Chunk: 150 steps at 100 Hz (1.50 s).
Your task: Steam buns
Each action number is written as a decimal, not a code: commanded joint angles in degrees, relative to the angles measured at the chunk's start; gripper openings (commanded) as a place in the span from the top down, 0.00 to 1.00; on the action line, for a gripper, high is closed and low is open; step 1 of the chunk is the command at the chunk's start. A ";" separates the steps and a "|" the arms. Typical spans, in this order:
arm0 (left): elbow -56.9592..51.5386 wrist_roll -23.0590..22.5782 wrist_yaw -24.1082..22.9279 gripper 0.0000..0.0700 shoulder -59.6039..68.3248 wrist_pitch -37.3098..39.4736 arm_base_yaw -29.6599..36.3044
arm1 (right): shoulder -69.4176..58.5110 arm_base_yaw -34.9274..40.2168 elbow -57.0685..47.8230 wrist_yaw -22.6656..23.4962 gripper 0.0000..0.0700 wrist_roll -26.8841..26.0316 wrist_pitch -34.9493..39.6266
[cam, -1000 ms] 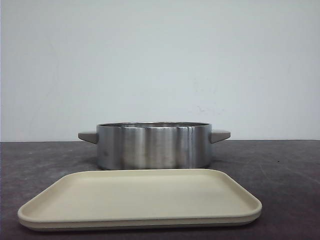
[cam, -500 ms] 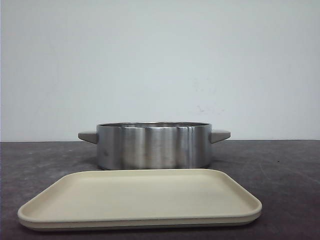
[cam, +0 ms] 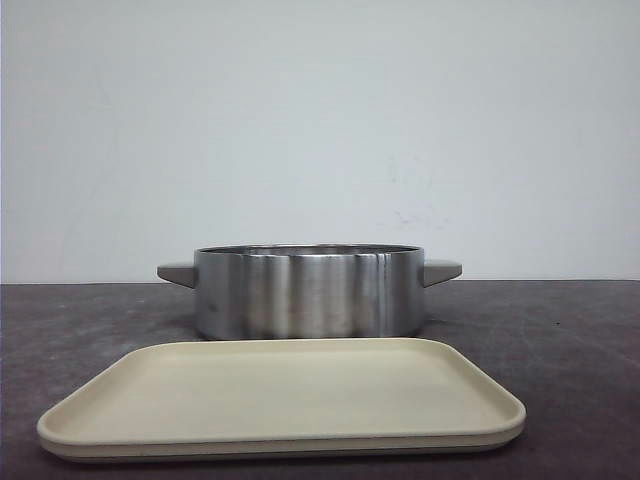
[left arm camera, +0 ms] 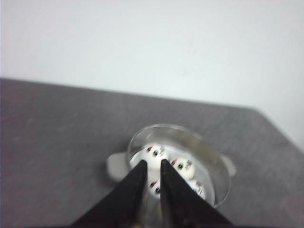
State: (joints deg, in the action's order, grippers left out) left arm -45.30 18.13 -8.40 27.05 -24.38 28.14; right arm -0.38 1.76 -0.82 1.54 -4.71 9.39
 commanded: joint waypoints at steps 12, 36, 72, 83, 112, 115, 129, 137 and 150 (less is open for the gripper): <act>17.51 -1.77 4.57 1.00 -8.59 15.85 -7.28 | 0.17 -0.02 0.13 -0.07 0.98 0.04 -0.79; 31.02 -2.89 4.55 1.00 -17.00 20.20 -15.80 | 0.17 -0.02 0.13 -0.07 0.98 0.04 -0.79; 36.96 -4.87 3.43 1.00 -18.62 22.03 -22.45 | 0.17 -0.02 0.13 -0.07 0.98 0.04 -0.79; 38.42 -7.91 3.45 1.00 -18.71 22.53 -23.91 | 0.17 -0.02 0.13 -0.07 0.98 0.04 -0.77; 44.52 -4.90 3.93 1.00 -23.91 24.00 -25.94 | 0.17 -0.02 0.13 -0.07 0.98 0.04 -0.77; 44.52 -5.01 4.00 1.00 -24.74 22.32 -25.97 | 0.17 -0.02 0.13 -0.07 0.98 0.04 -0.79; 44.52 -5.68 3.96 1.00 -26.88 17.07 -26.05 | 0.17 -0.02 0.13 -0.07 0.98 0.04 -0.77; 44.52 -6.12 3.96 1.00 -26.88 14.34 -26.05 | 0.17 -0.02 0.13 -0.07 0.98 0.02 -0.77; 44.52 -9.62 4.42 1.00 -26.88 13.51 -25.94 | 0.17 -0.02 0.13 -0.07 0.98 0.04 -0.77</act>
State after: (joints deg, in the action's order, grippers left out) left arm -1.85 11.53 -4.21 0.30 -10.41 2.15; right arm -0.38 1.76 -0.82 1.52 -4.71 9.23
